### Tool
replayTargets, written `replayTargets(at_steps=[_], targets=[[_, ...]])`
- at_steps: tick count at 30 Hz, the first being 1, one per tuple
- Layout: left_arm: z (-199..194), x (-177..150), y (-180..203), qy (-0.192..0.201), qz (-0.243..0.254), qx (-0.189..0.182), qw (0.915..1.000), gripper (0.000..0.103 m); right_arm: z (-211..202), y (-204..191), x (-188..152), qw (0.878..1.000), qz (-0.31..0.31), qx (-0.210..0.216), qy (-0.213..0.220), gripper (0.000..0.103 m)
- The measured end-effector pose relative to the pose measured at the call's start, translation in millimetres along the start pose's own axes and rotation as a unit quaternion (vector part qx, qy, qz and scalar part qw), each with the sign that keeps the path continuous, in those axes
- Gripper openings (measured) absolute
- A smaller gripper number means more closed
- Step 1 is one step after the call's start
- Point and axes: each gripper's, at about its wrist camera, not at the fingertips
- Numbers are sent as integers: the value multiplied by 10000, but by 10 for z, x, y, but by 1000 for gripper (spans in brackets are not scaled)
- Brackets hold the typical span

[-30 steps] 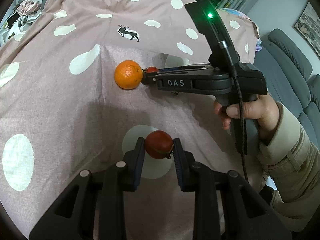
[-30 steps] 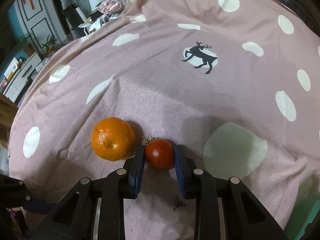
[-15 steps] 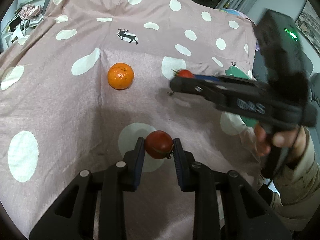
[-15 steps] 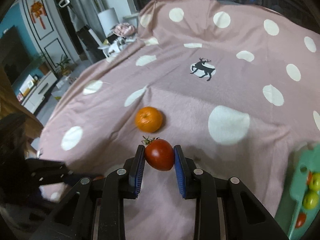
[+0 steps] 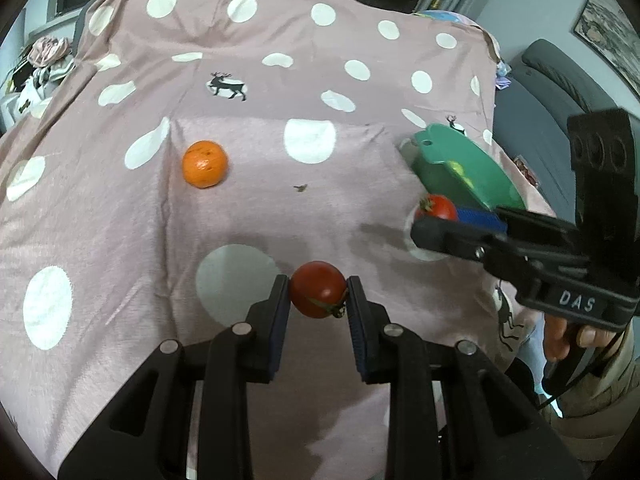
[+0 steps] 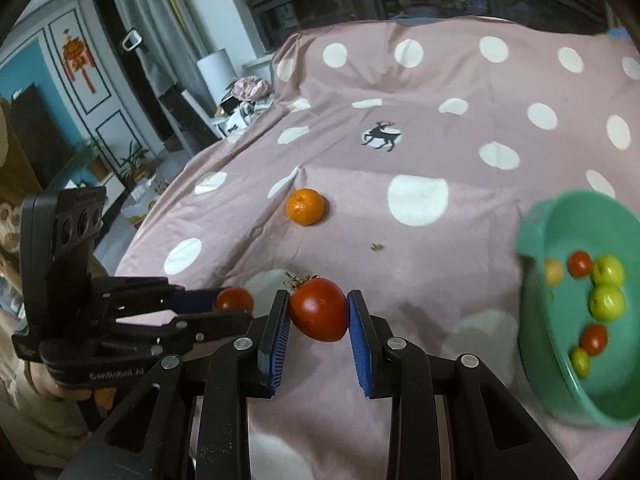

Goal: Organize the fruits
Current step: 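Hold the tomato in the right tool while the left tool grasps another tomato, then carry the red tomato over the green bowl and open the right tool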

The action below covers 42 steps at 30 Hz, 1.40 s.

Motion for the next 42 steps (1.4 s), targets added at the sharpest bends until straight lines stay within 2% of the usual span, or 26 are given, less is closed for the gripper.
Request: replayTargets(at_steps=[9,22,42], targets=[[-51,19,247,13,192,-44,9998,28,-348,53,-201,9992,224,-28,327,30],[-62,228,502,114,282,-97,9995,28,-703,146,-286,9963,301,-8,809,30],[102,762,1239,317,790,-613,9945,28,-1312,660,-386,9836,670,-588,1568,30]])
Point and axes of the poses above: each gripper's, at about its wrist camera, not at the fingertips, and z roughly the way its jaws point, y to its right, x to its top, and after that the axes turned 15 degrees about x, right-handed
